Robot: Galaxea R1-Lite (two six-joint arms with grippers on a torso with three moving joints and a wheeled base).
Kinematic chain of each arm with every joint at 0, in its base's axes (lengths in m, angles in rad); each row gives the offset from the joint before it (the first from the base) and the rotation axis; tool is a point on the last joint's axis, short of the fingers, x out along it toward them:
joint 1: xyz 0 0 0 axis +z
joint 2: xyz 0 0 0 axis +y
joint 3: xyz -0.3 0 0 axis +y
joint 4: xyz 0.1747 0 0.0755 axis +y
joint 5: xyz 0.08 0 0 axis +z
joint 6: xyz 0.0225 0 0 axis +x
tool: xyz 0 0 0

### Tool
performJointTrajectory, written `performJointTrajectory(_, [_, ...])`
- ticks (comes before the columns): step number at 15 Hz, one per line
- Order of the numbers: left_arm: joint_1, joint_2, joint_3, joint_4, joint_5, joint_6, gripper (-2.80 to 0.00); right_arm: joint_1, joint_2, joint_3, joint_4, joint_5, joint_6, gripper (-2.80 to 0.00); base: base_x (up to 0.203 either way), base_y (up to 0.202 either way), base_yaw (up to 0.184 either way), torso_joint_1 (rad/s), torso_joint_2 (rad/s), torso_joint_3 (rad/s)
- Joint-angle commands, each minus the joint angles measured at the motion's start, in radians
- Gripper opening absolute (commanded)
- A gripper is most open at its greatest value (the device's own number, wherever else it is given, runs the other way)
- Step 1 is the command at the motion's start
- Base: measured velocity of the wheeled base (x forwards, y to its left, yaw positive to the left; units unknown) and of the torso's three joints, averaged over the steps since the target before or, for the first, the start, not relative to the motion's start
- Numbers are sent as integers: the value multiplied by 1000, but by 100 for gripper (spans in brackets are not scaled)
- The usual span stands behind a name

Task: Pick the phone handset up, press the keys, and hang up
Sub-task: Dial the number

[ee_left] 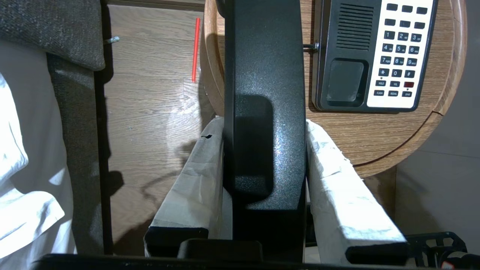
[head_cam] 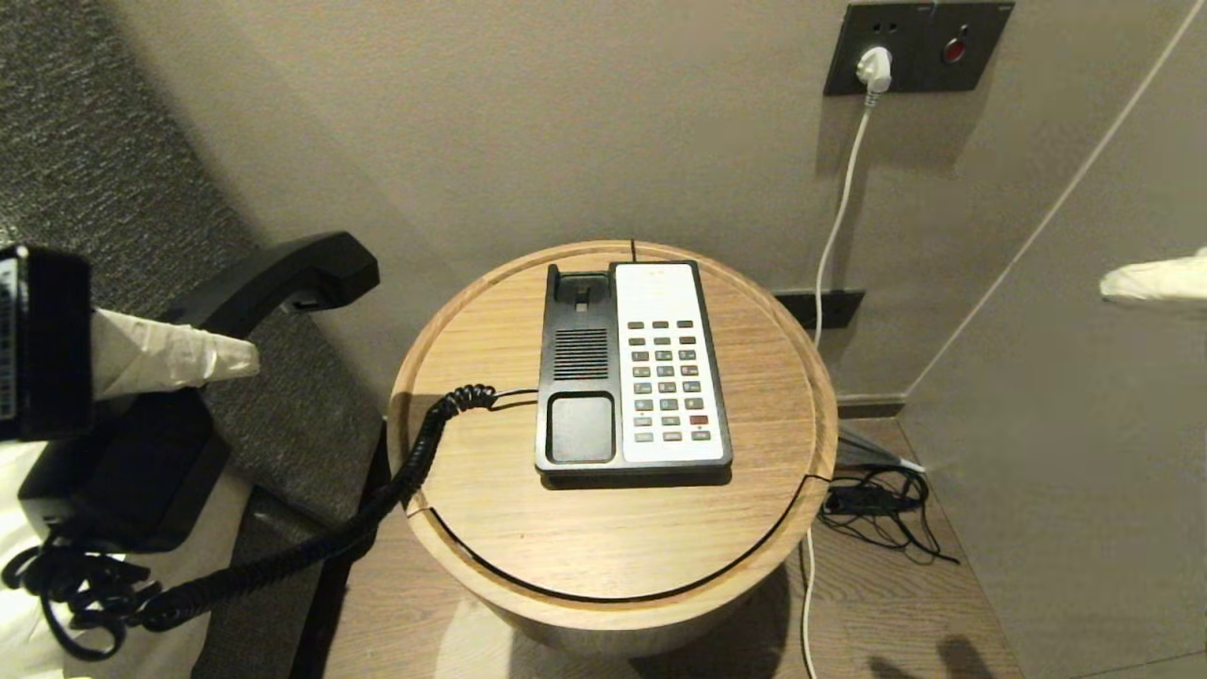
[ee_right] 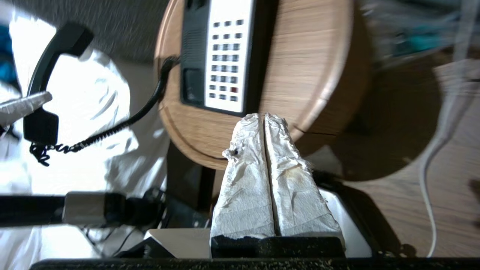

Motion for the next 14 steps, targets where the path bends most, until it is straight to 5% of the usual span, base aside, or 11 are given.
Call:
performJointTrajectory(1, [1,1,1,5,4,-4,-280,116,157,-68,3,-40,4,-280,0,0,0,0,0,0])
performJointTrajectory(6, [16,-14,2,7,0,-5,-280,286,343,-186,-8,-142,4,-280,0,0,0,0,0,0])
performJointTrajectory(14, [18,-45,10,8,-7,-4,-280,377,622,-391,-21,-215,5,-280,0,0,0,0,0,0])
